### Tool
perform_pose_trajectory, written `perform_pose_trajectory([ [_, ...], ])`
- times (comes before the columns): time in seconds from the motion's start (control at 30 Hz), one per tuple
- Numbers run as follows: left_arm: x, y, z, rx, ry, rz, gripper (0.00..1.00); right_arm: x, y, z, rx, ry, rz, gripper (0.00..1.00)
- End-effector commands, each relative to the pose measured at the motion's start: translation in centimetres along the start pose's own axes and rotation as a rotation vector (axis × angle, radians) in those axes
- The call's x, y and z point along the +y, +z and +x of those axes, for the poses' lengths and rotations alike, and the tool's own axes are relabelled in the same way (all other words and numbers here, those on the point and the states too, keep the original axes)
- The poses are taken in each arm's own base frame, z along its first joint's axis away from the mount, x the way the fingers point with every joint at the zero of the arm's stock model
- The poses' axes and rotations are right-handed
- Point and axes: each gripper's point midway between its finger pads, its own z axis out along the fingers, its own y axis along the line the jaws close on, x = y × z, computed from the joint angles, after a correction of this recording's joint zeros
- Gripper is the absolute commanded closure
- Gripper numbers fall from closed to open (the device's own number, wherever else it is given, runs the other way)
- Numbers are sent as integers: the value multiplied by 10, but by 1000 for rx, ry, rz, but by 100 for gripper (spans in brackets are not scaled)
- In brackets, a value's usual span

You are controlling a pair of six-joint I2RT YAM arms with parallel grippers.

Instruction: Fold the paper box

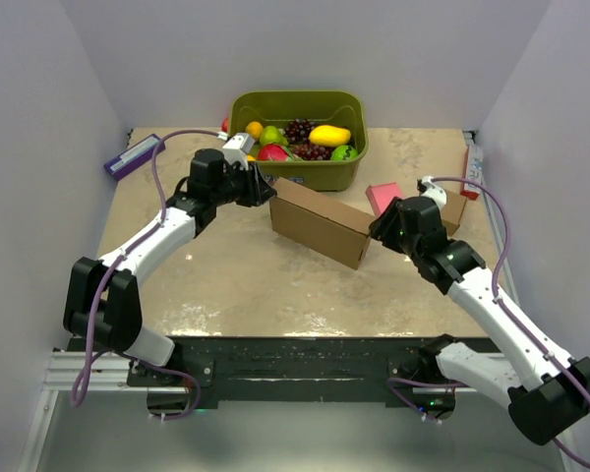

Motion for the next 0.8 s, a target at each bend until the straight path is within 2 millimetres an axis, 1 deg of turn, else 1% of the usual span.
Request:
perform_pose_trajectory([
  [0.0, 21, -2, 22, 72, -14, -76, 67, -25, 11, 21, 40, -30, 81, 53],
  [0.03, 21, -2, 22, 73, -14, -78, 67, -29, 14, 26, 51, -38, 92, 54],
  [0.2, 21, -2, 22, 72, -14, -76, 67, -40, 20, 37, 76, -58, 126, 58],
  [0.6, 19, -3, 20, 66, -11, -70, 68, -72, 29, 71, 198, -165, 235, 63],
  [0.77, 18, -3, 19, 65, -12, -69, 68, -83, 33, 85, 255, -207, 271, 68],
])
